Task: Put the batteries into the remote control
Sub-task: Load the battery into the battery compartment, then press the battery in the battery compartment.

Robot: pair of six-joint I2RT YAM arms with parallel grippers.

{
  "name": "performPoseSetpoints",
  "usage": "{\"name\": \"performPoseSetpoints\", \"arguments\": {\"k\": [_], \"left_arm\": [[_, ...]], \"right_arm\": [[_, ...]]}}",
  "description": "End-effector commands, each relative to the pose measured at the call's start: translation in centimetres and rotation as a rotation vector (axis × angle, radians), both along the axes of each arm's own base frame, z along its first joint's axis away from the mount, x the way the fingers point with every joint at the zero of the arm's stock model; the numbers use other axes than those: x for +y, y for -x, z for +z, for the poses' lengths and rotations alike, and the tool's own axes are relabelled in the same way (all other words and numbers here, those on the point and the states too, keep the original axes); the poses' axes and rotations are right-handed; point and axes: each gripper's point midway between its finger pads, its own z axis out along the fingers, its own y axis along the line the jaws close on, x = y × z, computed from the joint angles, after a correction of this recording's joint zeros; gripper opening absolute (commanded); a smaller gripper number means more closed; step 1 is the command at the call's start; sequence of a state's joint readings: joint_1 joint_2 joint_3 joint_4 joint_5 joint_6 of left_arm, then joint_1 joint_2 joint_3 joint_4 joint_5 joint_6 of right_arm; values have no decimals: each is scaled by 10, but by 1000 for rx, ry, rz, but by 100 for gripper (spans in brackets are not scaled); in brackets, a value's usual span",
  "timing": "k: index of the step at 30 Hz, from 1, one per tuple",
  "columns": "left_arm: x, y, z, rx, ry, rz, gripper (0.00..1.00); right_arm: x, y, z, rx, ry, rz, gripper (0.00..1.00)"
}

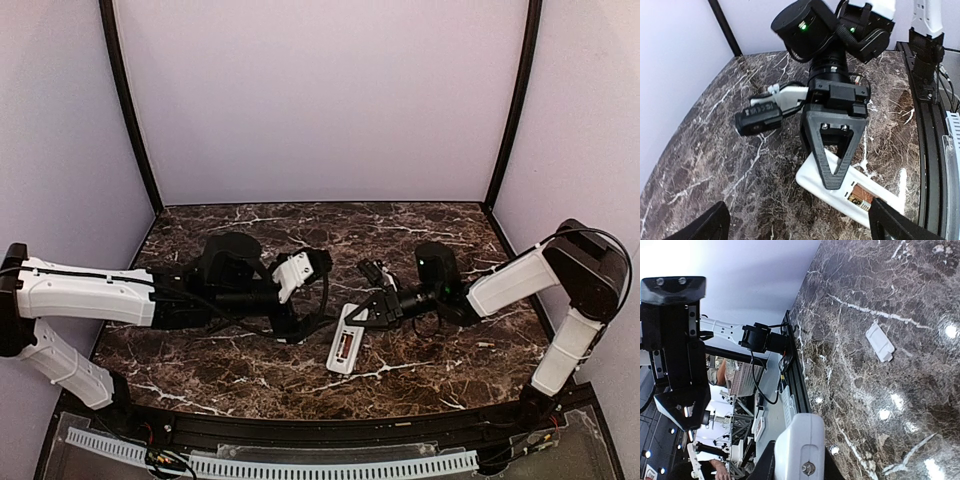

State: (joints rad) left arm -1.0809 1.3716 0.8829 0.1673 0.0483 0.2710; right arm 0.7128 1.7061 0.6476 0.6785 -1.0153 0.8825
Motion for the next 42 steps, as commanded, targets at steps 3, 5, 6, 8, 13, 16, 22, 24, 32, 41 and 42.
{"name": "performPoseSetpoints", "arguments": {"k": [3, 5, 6, 8, 13, 16, 22, 24, 32, 41, 42], "left_arm": [[-14, 0, -52, 351, -57, 110, 86], [-19, 1, -59, 399, -45, 119, 79], [-21, 2, -61, 422, -40, 120, 74], [-25, 2, -72, 451, -53, 118, 68], [-30, 1, -87, 485, -79, 128, 59], [-33, -1, -95, 497, -99, 142, 58], [-28, -16, -107, 493, -134, 240, 40], [-27, -19, -110, 493, -139, 257, 38], [-38, -4, -100, 591, -50, 160, 51], [-22, -4, -47, 795, 214, -26, 62], [-23, -4, -43, 802, 235, -46, 60]], "right_arm": [[0, -17, 11, -94, 2, -64, 0], [-1, -19, 12, -97, 0, -72, 0], [-2, -20, 14, -99, -2, -77, 0], [-3, -22, 15, -103, 0, -90, 0], [-6, -25, 17, -105, 4, -113, 0], [-7, -26, 19, -107, 1, -118, 0], [-9, -25, 11, -93, 21, -117, 0], [-10, -25, 6, -83, 31, -121, 0], [-10, -23, 9, -107, 10, -104, 0], [-14, -8, 28, -262, -57, -6, 0], [-14, -7, 32, -273, -72, 5, 0]]}}
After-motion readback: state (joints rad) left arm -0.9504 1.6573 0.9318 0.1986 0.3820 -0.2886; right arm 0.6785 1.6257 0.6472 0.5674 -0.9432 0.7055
